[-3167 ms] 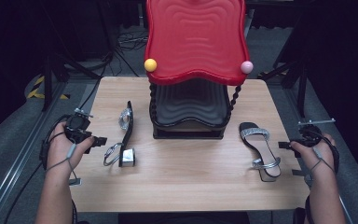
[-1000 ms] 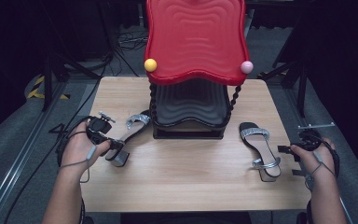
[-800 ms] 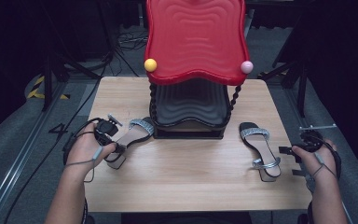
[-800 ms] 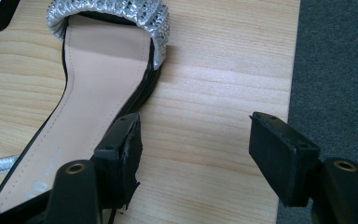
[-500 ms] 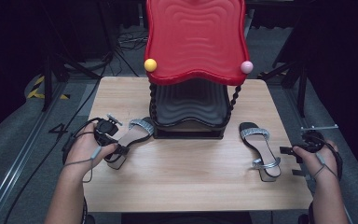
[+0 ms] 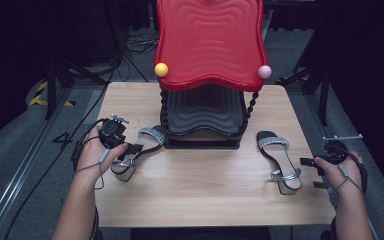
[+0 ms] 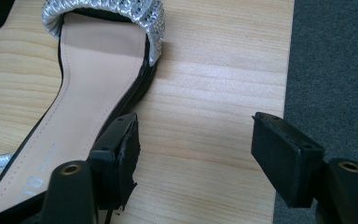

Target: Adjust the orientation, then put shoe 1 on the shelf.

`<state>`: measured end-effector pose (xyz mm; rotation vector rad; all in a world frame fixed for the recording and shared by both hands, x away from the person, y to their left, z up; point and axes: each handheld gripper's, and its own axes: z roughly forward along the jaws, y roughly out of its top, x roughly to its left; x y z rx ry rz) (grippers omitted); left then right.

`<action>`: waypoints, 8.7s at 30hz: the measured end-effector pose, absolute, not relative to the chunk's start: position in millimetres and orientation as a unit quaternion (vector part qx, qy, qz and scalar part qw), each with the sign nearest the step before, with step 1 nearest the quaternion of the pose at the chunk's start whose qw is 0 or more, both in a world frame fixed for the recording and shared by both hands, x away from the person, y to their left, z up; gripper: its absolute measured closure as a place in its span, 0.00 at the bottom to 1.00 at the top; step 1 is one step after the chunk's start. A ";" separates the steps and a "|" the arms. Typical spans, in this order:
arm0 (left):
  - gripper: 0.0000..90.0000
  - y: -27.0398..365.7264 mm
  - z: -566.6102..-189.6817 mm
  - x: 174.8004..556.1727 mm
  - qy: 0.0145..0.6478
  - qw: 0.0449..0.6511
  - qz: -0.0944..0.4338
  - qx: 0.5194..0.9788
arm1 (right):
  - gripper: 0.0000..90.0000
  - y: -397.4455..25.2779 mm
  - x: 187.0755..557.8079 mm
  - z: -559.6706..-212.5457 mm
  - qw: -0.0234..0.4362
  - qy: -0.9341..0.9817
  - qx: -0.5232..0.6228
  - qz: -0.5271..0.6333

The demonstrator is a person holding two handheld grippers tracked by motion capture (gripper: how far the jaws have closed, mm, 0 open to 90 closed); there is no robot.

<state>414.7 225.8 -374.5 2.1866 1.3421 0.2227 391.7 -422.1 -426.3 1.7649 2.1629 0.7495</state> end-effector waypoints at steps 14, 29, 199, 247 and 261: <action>0.32 218.6 -413.1 437.9 0.533 0.231 0.046 0.813 | 0.36 -421.7 391.8 -428.4 0.126 0.743 0.606 0.257; 0.32 210.6 -431.0 438.1 0.548 0.149 0.038 0.822 | 0.35 -420.6 392.6 -430.4 0.124 0.744 0.604 0.257; 0.47 72.8 -78.1 480.5 0.593 0.251 0.112 0.757 | 0.48 -425.8 383.3 -433.0 0.061 0.650 0.651 0.388; 0.46 38.0 -97.5 519.4 0.633 0.248 0.125 0.723 | 0.47 -441.9 354.1 -437.1 0.065 0.639 0.660 0.390; 0.46 41.7 -105.4 519.1 0.633 0.252 0.120 0.722 | 0.46 -441.3 355.0 -438.0 0.061 0.640 0.658 0.392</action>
